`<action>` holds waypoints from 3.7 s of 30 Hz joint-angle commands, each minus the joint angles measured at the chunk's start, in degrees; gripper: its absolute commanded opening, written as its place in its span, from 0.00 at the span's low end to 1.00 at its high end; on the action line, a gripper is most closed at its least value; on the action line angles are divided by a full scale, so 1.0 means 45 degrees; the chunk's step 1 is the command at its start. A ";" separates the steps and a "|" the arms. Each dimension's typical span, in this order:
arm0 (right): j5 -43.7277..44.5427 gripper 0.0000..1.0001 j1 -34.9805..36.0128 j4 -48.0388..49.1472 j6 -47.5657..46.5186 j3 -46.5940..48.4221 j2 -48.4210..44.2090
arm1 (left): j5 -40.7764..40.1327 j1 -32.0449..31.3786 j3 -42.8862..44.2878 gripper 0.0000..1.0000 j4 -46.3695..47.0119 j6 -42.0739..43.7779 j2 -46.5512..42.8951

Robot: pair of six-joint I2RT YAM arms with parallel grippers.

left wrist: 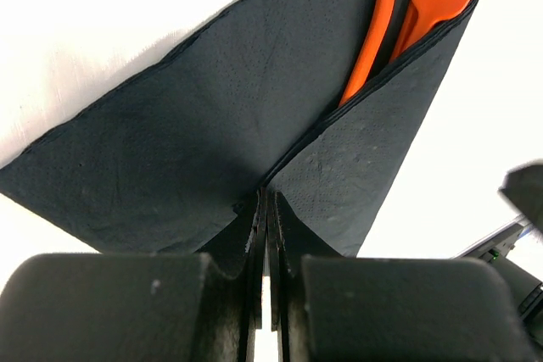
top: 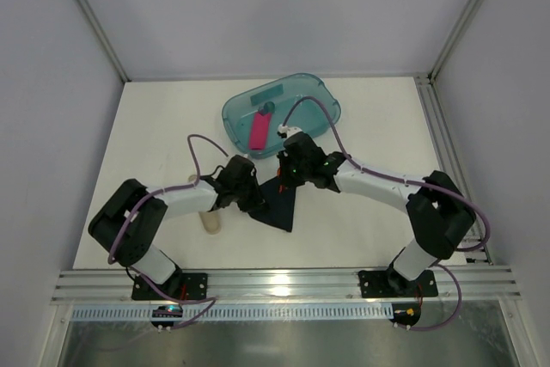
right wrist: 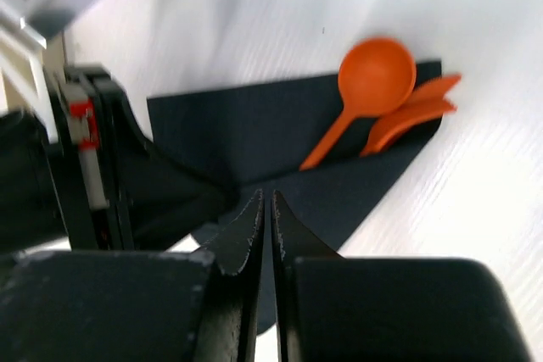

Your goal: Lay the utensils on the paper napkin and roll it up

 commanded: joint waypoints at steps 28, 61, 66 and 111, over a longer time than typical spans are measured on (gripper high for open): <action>0.2259 0.04 -0.0081 0.0176 -0.1462 0.2049 0.3054 | -0.0671 -0.0097 -0.1020 0.03 -0.0305 -0.0423 -0.0322; -0.0224 0.04 0.1384 -0.0253 -0.0251 0.0194 0.2800 | -0.1412 -0.0722 -0.1606 0.01 -0.0188 -0.2220 -0.0888; 0.0751 0.04 0.1540 -0.0878 -0.0270 0.0310 0.2702 | -0.1549 -0.0780 -0.1645 0.01 -0.0305 -0.2260 -0.0888; 0.2571 0.04 0.0720 0.0781 -0.2770 0.1952 0.3523 | -0.2311 -0.0819 -0.1781 0.00 -0.0872 -0.2572 -0.1025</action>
